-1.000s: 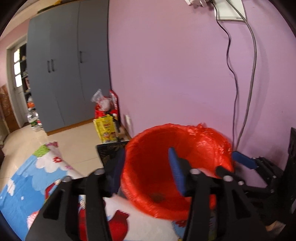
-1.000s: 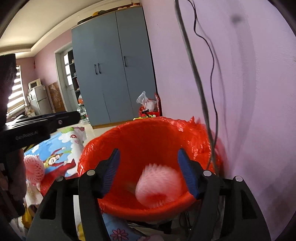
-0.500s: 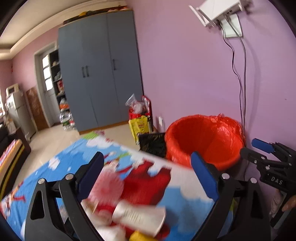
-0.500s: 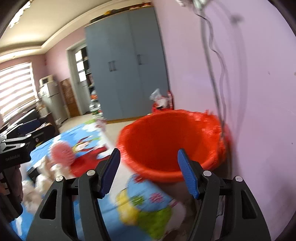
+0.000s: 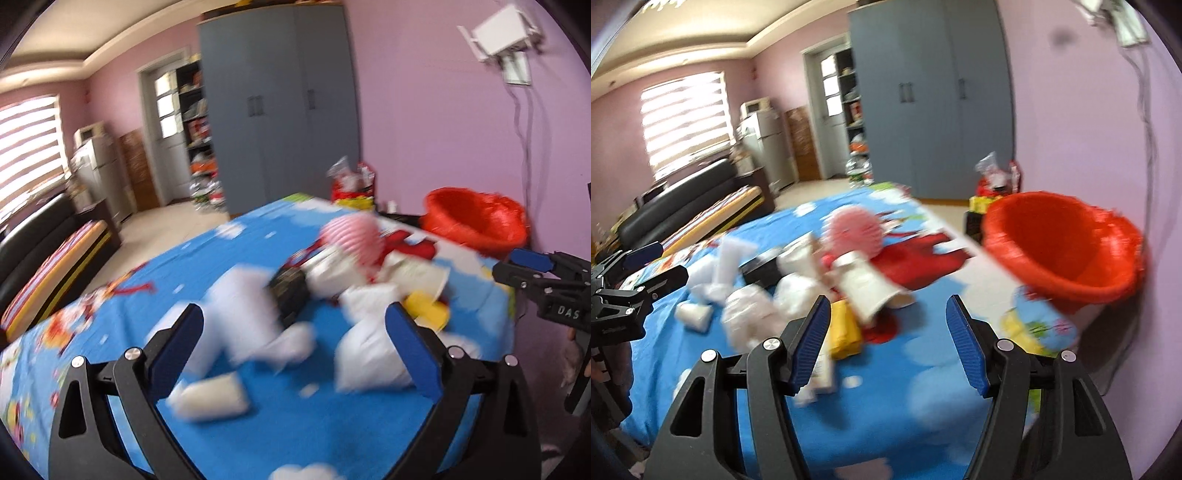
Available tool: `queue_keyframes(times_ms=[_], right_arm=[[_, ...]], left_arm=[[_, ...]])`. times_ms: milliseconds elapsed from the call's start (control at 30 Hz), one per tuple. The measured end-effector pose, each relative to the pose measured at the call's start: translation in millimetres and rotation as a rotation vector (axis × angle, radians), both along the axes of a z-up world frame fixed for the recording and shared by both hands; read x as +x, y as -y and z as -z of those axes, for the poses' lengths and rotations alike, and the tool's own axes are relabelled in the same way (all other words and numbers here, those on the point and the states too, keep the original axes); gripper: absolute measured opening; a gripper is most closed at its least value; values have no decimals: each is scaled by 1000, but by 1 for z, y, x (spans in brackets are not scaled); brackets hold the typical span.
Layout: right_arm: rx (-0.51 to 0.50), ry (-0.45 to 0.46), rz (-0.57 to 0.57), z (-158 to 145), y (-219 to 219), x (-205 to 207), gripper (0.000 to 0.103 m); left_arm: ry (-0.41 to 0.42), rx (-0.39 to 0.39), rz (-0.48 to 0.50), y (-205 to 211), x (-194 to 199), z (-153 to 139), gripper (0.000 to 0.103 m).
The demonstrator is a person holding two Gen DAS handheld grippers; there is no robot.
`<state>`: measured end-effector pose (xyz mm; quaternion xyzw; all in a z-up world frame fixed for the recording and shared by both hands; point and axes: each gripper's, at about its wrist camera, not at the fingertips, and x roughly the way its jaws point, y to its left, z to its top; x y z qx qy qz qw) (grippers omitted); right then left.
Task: Collect trash
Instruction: 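Return both tools over the bed toward the remaining trash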
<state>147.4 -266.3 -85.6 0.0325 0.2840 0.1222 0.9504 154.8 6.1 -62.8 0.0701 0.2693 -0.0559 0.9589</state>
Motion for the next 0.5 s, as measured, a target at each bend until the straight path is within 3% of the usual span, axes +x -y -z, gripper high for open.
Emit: queue_keyframes(times_ms=[267, 500], right_arm=[[-32, -58, -103, 9, -55, -6, 68], [-72, -92, -159, 15, -79, -9, 68]], left_arm=[[-59, -23, -120, -62, -22, 26, 96], [-110, -53, -176, -76, -21, 46, 96]])
